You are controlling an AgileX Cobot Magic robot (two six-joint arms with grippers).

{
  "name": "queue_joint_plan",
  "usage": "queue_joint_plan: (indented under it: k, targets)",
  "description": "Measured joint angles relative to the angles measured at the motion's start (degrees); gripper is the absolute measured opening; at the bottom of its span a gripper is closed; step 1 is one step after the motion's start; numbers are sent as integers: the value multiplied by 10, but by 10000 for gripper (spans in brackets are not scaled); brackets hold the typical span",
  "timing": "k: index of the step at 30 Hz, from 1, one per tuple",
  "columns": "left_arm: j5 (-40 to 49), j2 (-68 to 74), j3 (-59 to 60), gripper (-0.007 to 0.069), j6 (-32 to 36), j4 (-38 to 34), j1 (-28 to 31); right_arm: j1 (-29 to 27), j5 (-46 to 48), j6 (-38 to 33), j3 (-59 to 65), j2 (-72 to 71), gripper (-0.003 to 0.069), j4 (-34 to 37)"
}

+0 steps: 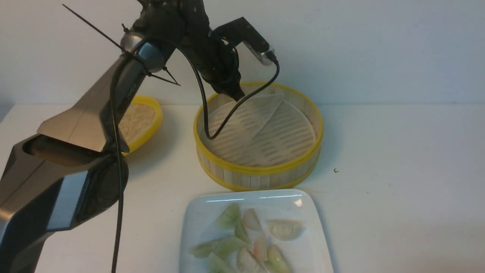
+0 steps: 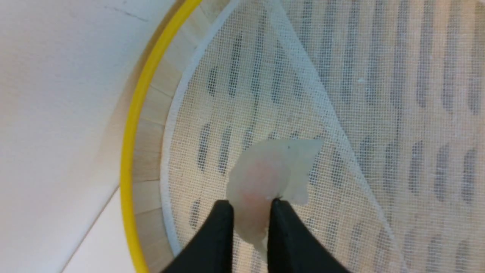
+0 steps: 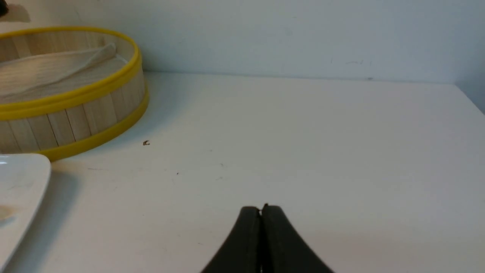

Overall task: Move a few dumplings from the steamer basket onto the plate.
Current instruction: Use the left arm to put the dumpling into the plate

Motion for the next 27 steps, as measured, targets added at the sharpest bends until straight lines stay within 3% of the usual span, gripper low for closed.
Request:
queue_joint_plan:
  k: [7,12,17,20,27]
  targets:
    - [7,-30,20,89,-112,-3,-15,0,0,0,0,0,-14,0]
    - [7,-127,120,89,-134,-5,-20,0,0,0,0,0,-14,0]
    - [6,-278,334,89,-136,-11,-23,0,0,0,0,0,-14,0]
    - [6,-360,485,89,-133,-53,-24,0,0,0,0,0,-14,0]
    - [-57,-439,745,89,-68,-117,-70,0,0,0,0,0,-14,0]
